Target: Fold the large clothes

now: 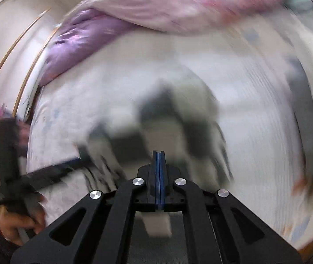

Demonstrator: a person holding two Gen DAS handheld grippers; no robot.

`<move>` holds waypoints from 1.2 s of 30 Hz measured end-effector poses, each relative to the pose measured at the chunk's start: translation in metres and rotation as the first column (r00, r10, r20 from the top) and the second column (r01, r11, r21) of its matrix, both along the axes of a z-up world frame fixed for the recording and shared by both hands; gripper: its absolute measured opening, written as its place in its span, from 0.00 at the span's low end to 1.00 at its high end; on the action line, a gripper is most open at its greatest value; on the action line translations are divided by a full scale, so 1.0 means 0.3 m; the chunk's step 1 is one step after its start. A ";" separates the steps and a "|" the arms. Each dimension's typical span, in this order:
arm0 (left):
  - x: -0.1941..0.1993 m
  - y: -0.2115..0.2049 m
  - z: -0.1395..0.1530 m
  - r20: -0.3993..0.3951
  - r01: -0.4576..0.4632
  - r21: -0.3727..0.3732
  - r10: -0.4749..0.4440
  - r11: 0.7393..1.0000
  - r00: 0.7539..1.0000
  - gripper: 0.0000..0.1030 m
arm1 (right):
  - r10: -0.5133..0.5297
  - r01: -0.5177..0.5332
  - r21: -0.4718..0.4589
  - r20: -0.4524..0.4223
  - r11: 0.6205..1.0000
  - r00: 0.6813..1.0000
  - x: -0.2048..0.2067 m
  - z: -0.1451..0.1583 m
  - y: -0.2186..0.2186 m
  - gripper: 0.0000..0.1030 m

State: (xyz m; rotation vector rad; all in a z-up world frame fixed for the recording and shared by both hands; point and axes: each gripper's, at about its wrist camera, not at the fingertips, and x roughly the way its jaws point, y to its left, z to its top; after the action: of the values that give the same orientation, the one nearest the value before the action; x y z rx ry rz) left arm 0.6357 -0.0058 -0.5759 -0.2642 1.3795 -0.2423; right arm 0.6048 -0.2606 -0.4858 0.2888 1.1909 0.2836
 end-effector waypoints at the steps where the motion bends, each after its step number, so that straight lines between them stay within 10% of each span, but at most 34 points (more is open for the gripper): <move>1: 0.008 -0.017 -0.007 0.000 0.014 0.020 -0.014 1.000 1.000 0.62 | 0.033 -0.033 -0.031 0.006 0.999 0.999 0.041 -0.013 0.035 0.01; 8: 0.076 -0.098 -0.064 -0.015 0.087 0.073 -0.086 0.994 0.996 0.65 | -0.044 0.030 -0.080 -0.183 0.996 0.982 0.165 -0.321 -0.108 0.00; 15: 0.049 -0.068 -0.030 0.007 0.038 0.025 -0.038 0.999 0.999 0.77 | -0.033 0.058 0.111 -0.220 0.992 0.975 0.134 -0.246 -0.209 0.08; 17: 0.004 0.000 0.004 0.044 -0.019 -0.033 0.020 0.999 0.999 0.80 | -0.047 0.075 0.143 -0.194 0.987 0.980 0.090 -0.197 -0.274 0.28; 19: -0.042 0.064 0.018 0.060 -0.068 -0.044 0.071 0.997 0.996 0.80 | -0.058 0.080 0.136 -0.159 0.987 0.986 0.046 -0.136 -0.309 0.74; 22: -0.125 0.144 -0.025 0.014 -0.137 -0.059 0.138 0.989 0.990 0.81 | -0.045 0.055 0.054 -0.182 0.997 0.982 -0.033 -0.164 -0.365 0.77; 28: -0.223 0.142 -0.206 -0.110 -0.174 -0.124 0.161 0.977 0.981 0.87 | -0.008 0.102 0.233 -0.376 0.967 0.926 -0.106 -0.425 -0.418 0.77; 36: -0.320 0.117 -0.321 -0.200 -0.157 -0.197 0.117 0.968 0.973 0.88 | 0.051 0.184 0.487 -0.429 0.854 0.902 -0.124 -0.611 -0.416 0.86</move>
State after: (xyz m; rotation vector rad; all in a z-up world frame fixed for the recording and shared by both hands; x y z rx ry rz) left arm 0.5396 0.0294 -0.6721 -0.5708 1.5149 -0.2536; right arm 0.5675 -0.3855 -0.6691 0.9075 1.5244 0.4990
